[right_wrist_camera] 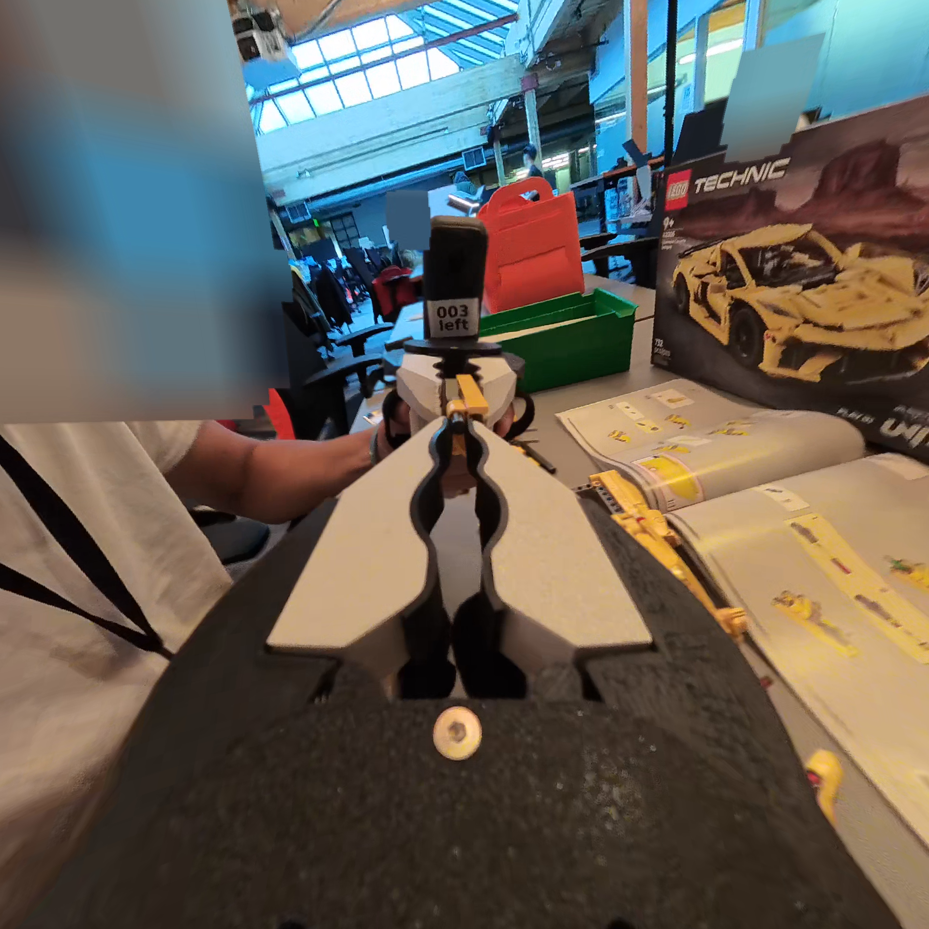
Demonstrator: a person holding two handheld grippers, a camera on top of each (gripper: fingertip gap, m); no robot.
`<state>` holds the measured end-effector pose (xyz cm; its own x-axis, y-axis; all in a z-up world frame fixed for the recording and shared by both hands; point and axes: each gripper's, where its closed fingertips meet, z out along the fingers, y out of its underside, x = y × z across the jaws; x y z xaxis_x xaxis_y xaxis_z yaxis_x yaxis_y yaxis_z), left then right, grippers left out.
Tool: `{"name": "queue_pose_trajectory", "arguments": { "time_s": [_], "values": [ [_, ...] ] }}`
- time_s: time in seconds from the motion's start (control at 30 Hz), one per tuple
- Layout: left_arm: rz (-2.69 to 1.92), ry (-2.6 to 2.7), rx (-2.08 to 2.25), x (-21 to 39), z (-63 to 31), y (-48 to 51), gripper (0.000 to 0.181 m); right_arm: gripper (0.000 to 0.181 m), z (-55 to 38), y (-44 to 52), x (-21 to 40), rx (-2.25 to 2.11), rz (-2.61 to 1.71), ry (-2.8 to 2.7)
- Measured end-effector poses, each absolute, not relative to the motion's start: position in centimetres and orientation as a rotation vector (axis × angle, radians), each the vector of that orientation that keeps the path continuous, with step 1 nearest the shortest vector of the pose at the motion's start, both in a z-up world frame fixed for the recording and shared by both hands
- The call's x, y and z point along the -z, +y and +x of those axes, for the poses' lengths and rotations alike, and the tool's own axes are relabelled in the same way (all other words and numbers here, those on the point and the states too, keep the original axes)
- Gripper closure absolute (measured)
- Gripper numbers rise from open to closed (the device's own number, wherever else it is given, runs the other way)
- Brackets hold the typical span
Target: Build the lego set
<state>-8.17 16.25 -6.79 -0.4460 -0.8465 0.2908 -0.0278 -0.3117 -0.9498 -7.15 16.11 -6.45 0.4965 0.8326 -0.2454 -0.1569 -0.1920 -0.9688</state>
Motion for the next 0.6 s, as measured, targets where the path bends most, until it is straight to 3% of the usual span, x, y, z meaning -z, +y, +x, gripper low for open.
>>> {"name": "queue_pose_trajectory", "arguments": {
  "time_s": [0.23,0.47,0.6],
  "values": [
    [-1.041,1.392,1.471,7.03,-8.06,16.71,0.166,0.179,-7.06,16.57,6.82,-1.247,-1.563,-0.474],
    [-1.064,1.361,1.527,6.81,-8.15,16.74,0.166,0.179,-7.18,16.63,6.62,-1.217,-1.532,-0.478],
    [-1.150,1.295,1.805,6.22,-8.36,16.41,0.167,0.179,-7.40,16.31,6.02,-0.988,-1.462,-0.589]
  ]
}}
